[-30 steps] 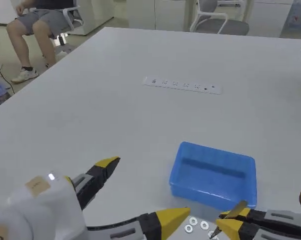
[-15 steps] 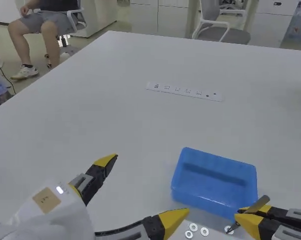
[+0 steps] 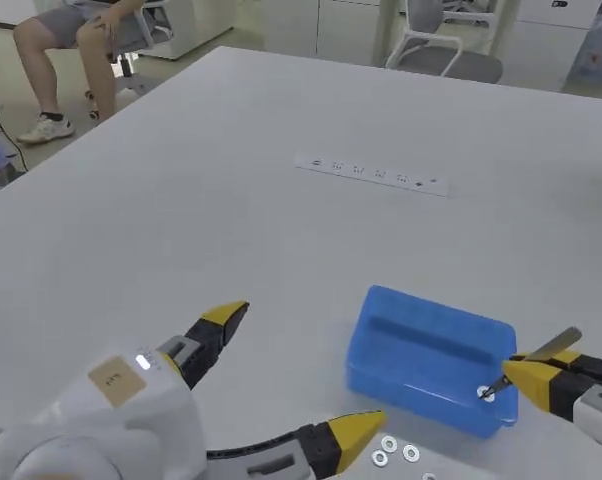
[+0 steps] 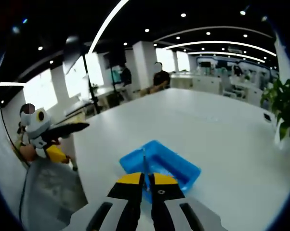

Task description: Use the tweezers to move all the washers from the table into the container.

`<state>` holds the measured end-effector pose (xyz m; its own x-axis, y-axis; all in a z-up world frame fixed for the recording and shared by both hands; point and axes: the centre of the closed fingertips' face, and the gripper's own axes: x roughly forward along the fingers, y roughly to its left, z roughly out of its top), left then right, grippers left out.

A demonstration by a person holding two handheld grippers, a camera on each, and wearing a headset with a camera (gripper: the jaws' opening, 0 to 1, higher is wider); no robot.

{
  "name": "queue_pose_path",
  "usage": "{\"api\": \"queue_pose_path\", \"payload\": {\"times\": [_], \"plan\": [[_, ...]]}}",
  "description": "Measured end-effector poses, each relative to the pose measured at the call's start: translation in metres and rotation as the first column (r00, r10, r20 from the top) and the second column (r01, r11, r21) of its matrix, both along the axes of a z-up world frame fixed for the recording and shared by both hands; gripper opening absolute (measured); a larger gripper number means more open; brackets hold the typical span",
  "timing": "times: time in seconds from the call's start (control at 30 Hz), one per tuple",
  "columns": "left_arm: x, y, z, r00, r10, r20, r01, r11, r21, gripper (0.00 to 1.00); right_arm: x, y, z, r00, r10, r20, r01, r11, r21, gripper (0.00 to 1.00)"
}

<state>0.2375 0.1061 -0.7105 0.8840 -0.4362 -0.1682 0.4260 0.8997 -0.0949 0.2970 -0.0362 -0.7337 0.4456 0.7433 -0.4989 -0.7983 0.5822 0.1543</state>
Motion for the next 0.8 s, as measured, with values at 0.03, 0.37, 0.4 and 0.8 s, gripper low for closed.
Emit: {"api": "queue_pose_path", "payload": {"times": [0.03,0.37,0.4,0.8], "plan": [[0.0,0.0,0.0,1.0,-0.002,-0.002,0.002,1.0,-0.003,0.92,0.003,0.0,-0.001,1.0,-0.004,0.002,0.004,1.0,-0.004,0.03],[-0.001,-0.003,0.001,1.0,-0.021,-0.003,0.021,0.999,-0.03,0.92,0.03,-0.003,-0.028,0.999,-0.041,-0.015,0.039,0.997,-0.074,0.03],[-0.001,-0.003,0.0,1.0,-0.02,-0.005,0.02,0.999,-0.03,0.92,0.032,-0.003,-0.03,0.999,-0.043,-0.014,0.042,0.996,-0.077,0.03],[0.0,-0.001,0.0,1.0,-0.012,-0.007,0.012,0.999,-0.03,0.92,0.043,-0.004,-0.062,0.997,-0.052,-0.054,0.046,0.993,-0.11,0.03]]}}
